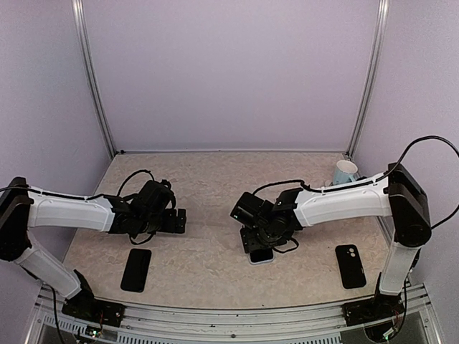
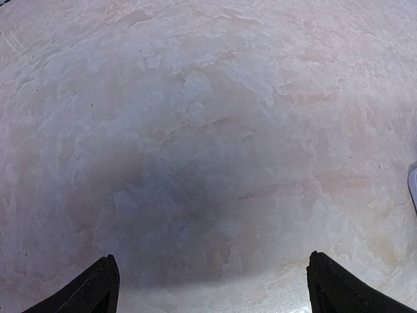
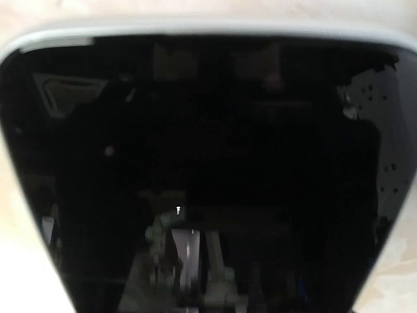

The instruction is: Put the phone into the phone case

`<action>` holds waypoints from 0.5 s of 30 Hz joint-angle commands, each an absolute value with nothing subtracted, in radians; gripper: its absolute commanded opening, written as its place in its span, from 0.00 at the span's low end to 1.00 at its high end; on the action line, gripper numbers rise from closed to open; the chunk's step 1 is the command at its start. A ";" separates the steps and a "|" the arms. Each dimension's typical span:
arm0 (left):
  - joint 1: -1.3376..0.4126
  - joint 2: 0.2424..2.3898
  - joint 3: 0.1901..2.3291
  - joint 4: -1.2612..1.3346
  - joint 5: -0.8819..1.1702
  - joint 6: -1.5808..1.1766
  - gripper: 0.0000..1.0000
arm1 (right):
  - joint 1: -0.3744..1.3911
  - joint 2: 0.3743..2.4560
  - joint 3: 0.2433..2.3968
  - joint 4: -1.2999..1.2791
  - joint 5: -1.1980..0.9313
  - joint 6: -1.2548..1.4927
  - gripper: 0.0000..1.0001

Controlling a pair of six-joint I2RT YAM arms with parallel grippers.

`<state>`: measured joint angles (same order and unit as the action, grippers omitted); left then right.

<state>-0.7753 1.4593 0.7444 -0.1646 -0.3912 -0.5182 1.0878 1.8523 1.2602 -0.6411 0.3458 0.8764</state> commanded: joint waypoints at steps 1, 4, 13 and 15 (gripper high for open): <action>-0.770 1.470 0.760 -0.143 -0.386 -0.506 0.99 | 1.091 1.887 1.223 -0.625 0.329 0.901 0.40; -0.769 1.474 0.762 -0.147 -0.385 -0.506 0.99 | 1.089 1.888 1.212 -0.639 0.341 0.907 0.40; -0.769 1.478 0.770 -0.154 -0.382 -0.505 0.99 | 1.086 1.918 1.197 -0.627 0.294 0.911 0.51; -0.770 1.472 0.766 -0.154 -0.385 -0.507 0.99 | 1.086 1.911 1.193 -0.626 0.304 0.918 0.56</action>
